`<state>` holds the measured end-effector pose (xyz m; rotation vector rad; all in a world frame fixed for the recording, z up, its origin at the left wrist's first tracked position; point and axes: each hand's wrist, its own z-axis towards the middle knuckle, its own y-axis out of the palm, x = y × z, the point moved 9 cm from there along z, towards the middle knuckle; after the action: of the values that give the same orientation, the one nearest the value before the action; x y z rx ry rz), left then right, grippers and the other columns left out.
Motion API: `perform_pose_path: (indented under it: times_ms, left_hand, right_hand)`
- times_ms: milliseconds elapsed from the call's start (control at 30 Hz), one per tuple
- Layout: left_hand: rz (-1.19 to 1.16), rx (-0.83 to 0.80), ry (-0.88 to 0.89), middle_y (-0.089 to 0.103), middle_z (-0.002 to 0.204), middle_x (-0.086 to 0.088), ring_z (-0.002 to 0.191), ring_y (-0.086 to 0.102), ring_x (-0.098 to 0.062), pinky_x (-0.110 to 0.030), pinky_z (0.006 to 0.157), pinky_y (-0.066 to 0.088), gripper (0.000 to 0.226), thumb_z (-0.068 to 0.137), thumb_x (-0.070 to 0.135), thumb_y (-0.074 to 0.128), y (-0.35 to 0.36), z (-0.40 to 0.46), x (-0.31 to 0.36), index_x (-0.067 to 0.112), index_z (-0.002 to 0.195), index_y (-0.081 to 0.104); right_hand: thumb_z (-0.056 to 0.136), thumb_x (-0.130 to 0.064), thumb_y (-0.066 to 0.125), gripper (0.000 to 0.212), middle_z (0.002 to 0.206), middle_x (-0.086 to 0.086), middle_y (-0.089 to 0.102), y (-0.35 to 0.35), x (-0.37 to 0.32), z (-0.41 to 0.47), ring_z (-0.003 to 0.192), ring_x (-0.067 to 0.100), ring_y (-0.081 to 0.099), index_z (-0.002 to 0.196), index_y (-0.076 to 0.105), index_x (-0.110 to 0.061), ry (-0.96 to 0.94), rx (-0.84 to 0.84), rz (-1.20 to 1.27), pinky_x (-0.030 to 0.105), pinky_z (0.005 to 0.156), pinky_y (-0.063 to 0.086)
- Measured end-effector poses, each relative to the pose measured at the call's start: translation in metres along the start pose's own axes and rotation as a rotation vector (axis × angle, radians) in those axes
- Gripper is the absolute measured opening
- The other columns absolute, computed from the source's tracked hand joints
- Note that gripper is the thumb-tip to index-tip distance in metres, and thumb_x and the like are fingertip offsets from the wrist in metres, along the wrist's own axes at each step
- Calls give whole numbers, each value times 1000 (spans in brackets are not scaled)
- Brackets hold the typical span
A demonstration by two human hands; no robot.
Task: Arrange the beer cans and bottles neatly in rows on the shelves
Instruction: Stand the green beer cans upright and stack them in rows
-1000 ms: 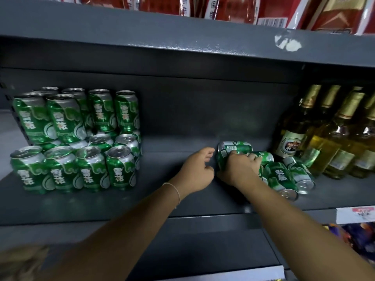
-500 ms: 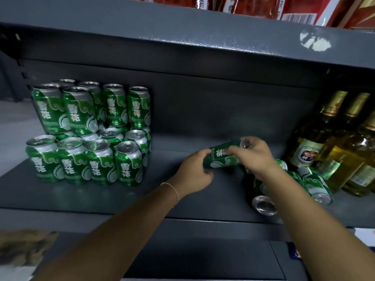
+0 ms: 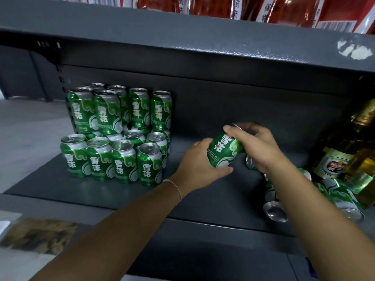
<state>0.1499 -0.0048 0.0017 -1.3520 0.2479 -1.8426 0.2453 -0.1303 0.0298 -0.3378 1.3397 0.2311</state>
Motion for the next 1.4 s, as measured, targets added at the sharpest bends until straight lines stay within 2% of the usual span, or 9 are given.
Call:
perform_pose_path:
  times_ms: [300,467,633,733,833,967,1167,1300,1400]
  left_hand:
    - [-117,199,-67,66,85,11,74,60,2,-8,59,44,47,61,45,85,-64,-7,-16,26,95,59]
    - [-67,306,-44,60,94,8,87,58,-9,-26,74,50,53,58,45,82,-91,-11,-26,27,98,53]
    - [-102,329,-87,62,96,8,86,61,-10,-29,73,53,60,56,50,80,-112,-13,-39,26,104,53]
    - [-270,257,-136,69,90,10,80,65,-3,-23,72,54,47,60,41,86,-123,-13,-52,28,97,58]
    - [-456,157,-168,73,94,9,86,69,-6,-36,84,57,53,60,36,88,-127,-11,-64,23,103,60]
    - [-551,138,-191,70,97,15,87,66,4,-26,85,55,59,63,27,90,-141,-11,-72,27,111,56]
    - [-170,304,-68,59,77,19,71,57,16,-4,60,44,56,63,35,87,-177,-19,-62,30,99,44]
    - [-16,316,-50,62,107,1,95,60,-14,-25,75,51,80,61,45,85,-187,-14,-70,15,125,47]
    - [12,206,-69,54,131,-5,121,51,-20,-20,88,39,106,60,46,87,-189,-10,-79,11,143,32]
  right_hand:
    - [87,-51,67,48,108,25,71,60,-34,-9,97,31,69,105,72,-6,-101,-115,81,53,97,51]
    - [83,-43,74,44,110,9,75,96,-40,-15,107,27,70,113,68,-11,-86,-200,118,45,100,53]
    - [90,-48,58,43,101,0,77,131,-52,-19,90,14,73,116,66,-15,-89,-293,82,27,74,56]
    - [100,-44,47,41,96,7,75,138,-57,-16,88,21,69,105,69,-10,-68,-249,99,36,80,54]
    - [104,-36,44,43,98,13,70,144,-57,-11,90,29,64,123,62,-1,-49,-192,133,44,85,51]
    - [102,-28,51,40,102,6,73,162,-60,-14,85,20,68,134,54,-4,-70,-231,147,36,78,53]
    - [82,-19,79,48,103,6,77,192,-68,-22,96,24,74,125,59,-12,-96,-258,104,35,80,60]
    - [75,-10,84,46,94,6,78,206,-72,-22,87,23,76,116,62,-8,-88,-233,74,32,70,61]
    - [75,-5,84,44,88,1,78,213,-72,-17,81,21,76,112,62,-10,-104,-178,84,30,65,60]
